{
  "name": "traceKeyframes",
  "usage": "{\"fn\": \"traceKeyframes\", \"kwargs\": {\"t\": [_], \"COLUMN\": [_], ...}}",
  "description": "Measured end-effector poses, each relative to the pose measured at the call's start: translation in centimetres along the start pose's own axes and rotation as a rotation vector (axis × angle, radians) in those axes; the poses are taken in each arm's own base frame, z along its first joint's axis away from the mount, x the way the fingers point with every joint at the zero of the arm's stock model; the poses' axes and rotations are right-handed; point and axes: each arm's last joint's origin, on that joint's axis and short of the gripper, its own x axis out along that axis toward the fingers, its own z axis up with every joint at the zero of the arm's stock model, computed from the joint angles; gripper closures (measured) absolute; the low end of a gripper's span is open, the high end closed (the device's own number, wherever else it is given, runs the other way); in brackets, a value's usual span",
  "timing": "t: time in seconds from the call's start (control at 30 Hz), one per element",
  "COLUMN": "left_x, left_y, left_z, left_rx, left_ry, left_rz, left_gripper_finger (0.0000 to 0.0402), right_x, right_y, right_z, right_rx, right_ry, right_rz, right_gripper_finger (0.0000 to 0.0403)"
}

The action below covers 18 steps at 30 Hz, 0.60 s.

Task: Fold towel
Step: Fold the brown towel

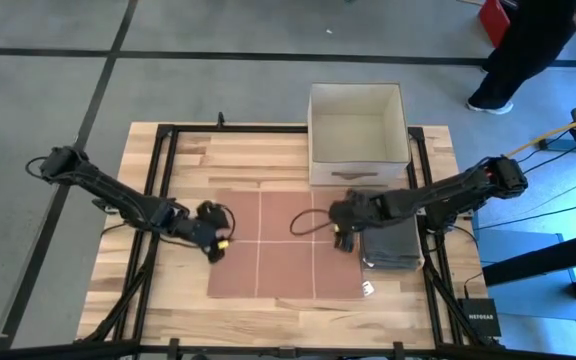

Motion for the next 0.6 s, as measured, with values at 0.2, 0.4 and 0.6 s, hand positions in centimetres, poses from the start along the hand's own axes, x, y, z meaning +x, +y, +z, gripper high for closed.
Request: {"fn": "traceKeyframes", "kwargs": {"t": [0.2, 0.4, 0.6], "left_x": [1.3, 3.2, 2.8], "left_y": [-2.5, -3.8, -4.8], "left_z": [-2.4, -5.6, -7.4], "left_rx": [0.049, 0.102, 0.017], "left_ry": [0.121, 0.288, 0.365], "left_rz": [-0.078, -0.027, -0.027], "left_gripper_finger": [0.0210, 0.0210, 0.0210], "right_x": [1.4, 4.7, 7.2], "right_y": [4.9, 7.5, 9.4], "right_z": [-0.3, -2.6, -4.0], "right_rx": [-0.076, -0.119, -0.142], "right_ry": [-0.252, -0.132, -0.074], "right_rz": [0.264, 0.264, 0.290], "right_gripper_finger": [0.0187, 0.0189, 0.0189]}}
